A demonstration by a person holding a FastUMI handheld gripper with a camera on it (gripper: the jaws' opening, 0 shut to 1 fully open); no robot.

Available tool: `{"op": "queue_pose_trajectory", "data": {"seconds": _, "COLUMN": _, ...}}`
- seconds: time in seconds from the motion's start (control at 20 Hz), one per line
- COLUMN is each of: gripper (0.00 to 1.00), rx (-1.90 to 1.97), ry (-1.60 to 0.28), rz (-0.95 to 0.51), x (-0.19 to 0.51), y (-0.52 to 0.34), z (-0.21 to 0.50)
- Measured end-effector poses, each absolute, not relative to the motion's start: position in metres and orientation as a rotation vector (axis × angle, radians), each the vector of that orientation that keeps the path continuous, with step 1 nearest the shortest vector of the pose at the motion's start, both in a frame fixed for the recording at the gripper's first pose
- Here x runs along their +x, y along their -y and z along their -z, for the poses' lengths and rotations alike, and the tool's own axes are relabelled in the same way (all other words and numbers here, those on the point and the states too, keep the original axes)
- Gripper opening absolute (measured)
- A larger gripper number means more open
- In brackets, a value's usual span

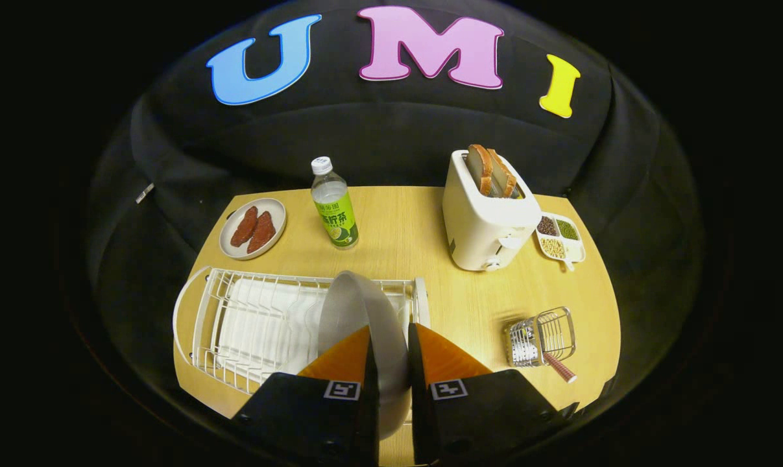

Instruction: Take the plate from the dish rack, then take the spoon from the basket and place it into the plate.

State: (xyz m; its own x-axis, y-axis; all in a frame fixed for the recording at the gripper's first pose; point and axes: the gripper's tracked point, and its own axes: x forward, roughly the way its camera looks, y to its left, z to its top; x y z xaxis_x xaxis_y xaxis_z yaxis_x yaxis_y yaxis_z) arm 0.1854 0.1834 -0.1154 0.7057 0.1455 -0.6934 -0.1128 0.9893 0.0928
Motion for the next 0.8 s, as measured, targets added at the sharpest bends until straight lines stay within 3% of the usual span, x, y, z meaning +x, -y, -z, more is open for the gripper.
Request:
{"op": "queue_pose_trajectory", "data": {"seconds": 0.2, "gripper": 0.22, "rx": 0.091, "ry": -0.724, "rz": -0.29, "x": 0.168, "y": -0.182, "z": 0.102}}
{"op": "queue_pose_trajectory", "data": {"seconds": 0.8, "gripper": 0.2, "rx": 0.283, "ry": -0.651, "rz": -0.364, "x": 0.055, "y": -0.079, "z": 0.08}}
